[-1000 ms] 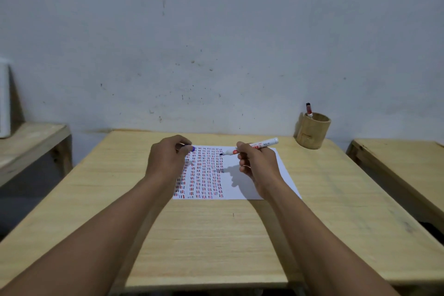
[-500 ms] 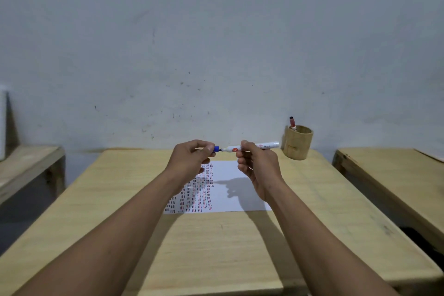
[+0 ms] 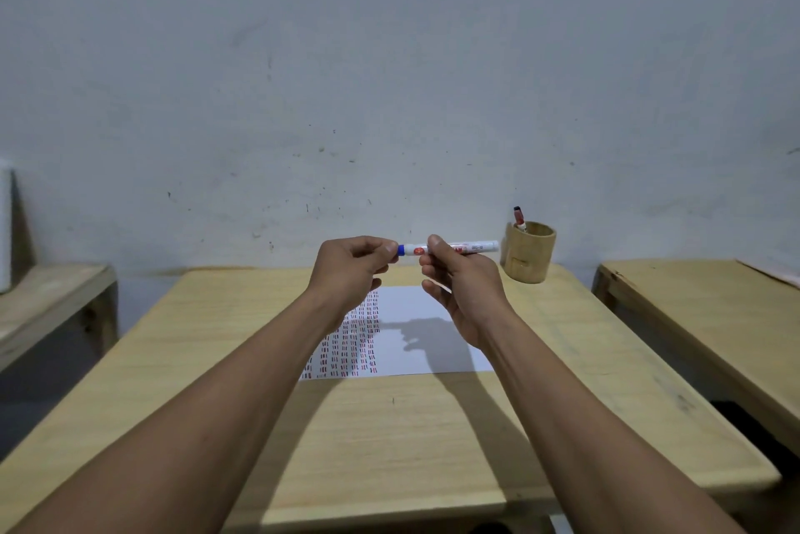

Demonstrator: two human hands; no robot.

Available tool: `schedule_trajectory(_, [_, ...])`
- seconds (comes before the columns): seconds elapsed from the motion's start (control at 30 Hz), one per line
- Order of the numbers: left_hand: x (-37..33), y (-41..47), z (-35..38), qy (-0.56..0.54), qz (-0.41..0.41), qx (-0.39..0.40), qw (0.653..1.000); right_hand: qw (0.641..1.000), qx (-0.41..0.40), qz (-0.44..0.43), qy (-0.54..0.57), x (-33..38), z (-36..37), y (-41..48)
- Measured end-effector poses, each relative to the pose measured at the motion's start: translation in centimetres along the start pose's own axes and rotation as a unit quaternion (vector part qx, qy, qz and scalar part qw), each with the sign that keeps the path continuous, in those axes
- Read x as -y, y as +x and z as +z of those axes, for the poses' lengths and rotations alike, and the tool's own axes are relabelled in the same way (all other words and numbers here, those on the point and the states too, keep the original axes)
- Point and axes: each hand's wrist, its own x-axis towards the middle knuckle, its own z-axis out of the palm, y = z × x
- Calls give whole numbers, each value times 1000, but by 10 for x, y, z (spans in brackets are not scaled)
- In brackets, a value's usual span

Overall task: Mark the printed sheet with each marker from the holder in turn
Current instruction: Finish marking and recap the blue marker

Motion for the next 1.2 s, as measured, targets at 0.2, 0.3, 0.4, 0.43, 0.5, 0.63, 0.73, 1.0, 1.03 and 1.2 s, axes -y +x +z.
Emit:
schedule_trajectory(0.2, [-6, -3, 14, 58, 61, -12, 996, 991, -113, -20, 71, 9, 9, 2])
schedule_trajectory(0.3, [-11, -1, 24, 89, 91, -41, 991, 991, -116, -70, 17, 11, 6, 0])
schedule_trajectory(0.4, [-20, 3, 35, 120, 119, -59, 984, 982, -96, -92, -133, 20, 1, -4])
schedule_trajectory(0.43, [-24, 6, 39, 129, 126, -61, 982, 972, -93, -97, -191, 22, -4, -1])
schedule_trajectory(0.5, [-30, 12, 48, 151, 141, -56, 977, 940, -86, -113, -310, 27, -15, 3])
schedule_trajectory(0.63, [-34, 28, 72, 173, 162, -26, 971, 869, -69, -142, -470, 40, -41, 13])
schedule_trajectory(0.73, [-31, 42, 97, 152, 155, -19, 976, 829, -86, -166, -526, 51, -64, 28])
schedule_trajectory(1.0, [9, 77, 171, 190, 121, 36, 974, 830, -157, -178, -504, 90, -115, 73])
schedule_trajectory(1.03, [14, 82, 180, 203, 117, 45, 971, 832, -166, -185, -496, 97, -120, 79])
schedule_trajectory(1.2, [41, 111, 221, 179, 84, 70, 978, 832, -201, -213, -471, 119, -141, 110])
